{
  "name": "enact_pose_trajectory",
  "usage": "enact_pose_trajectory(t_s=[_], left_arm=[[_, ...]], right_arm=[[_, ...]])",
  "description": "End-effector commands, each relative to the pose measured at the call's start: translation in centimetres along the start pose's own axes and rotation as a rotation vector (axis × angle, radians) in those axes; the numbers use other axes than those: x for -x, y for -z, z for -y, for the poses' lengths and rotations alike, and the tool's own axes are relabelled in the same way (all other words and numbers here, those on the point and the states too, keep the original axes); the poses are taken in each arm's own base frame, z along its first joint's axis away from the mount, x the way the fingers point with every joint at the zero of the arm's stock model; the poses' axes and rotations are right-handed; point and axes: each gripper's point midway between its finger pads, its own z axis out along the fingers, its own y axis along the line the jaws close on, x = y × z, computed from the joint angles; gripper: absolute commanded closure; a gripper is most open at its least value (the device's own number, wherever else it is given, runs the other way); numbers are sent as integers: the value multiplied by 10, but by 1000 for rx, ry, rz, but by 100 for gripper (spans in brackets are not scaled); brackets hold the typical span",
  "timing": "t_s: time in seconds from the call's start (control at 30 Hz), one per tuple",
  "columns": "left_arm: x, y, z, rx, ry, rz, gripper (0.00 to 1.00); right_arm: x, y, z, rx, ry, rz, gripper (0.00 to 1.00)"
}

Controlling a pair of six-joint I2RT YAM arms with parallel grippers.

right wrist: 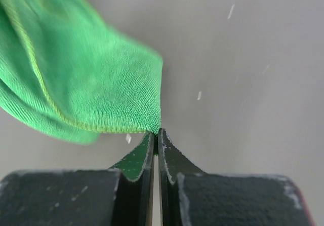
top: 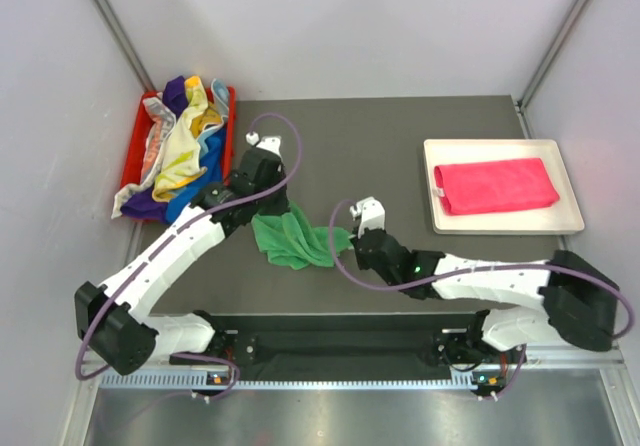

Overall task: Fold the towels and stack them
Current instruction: Flatten out the crumpled towel

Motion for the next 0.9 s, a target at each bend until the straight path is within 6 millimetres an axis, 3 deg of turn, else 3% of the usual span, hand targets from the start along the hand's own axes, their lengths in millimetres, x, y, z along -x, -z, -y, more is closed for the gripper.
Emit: enact_pose_trajectory(t_s=[0.0,0.03,0.07,0.17,0.2,0.27,0.37,0.43,0.47,0.53,0.57,0.67,0.87], left_arm=[[43,25,17,-75,-64,111,100],[55,35,23,-95,-72,143,100],[63,42,26,-110,-82,167,100],[96,68,38,-148,-111,259,100],[105,75,40,-159,-127,283,100],[129,98,53,-207,-138,354,100],[162,130,62,-244,-154,457,100],[182,153,66,-259,-159,534,100],[189,162,68,-265,-162,563,100],[206,185,71,-281,-170,631,100],[211,191,72,-283,-174,650,100],[230,218,77,-307,-180,727,100],[253,266,90,-403,-191,878,100]], right_arm=[[87,35,2,-37,-38,163,100],[94,41,5,-45,-14,162,100],[121,51,4,-41,-34,206,100],[160,71,13,-71,-5,259,100],[188,83,12,-76,-23,308,100],[210,93,18,-97,12,334,100],[272,122,23,-120,13,433,100],[290,132,27,-142,43,458,100],[310,146,31,-147,27,497,100],[324,155,36,-170,62,515,100],[341,170,41,-175,42,555,100],[367,193,49,-190,41,609,100],[398,230,60,-201,55,698,100]])
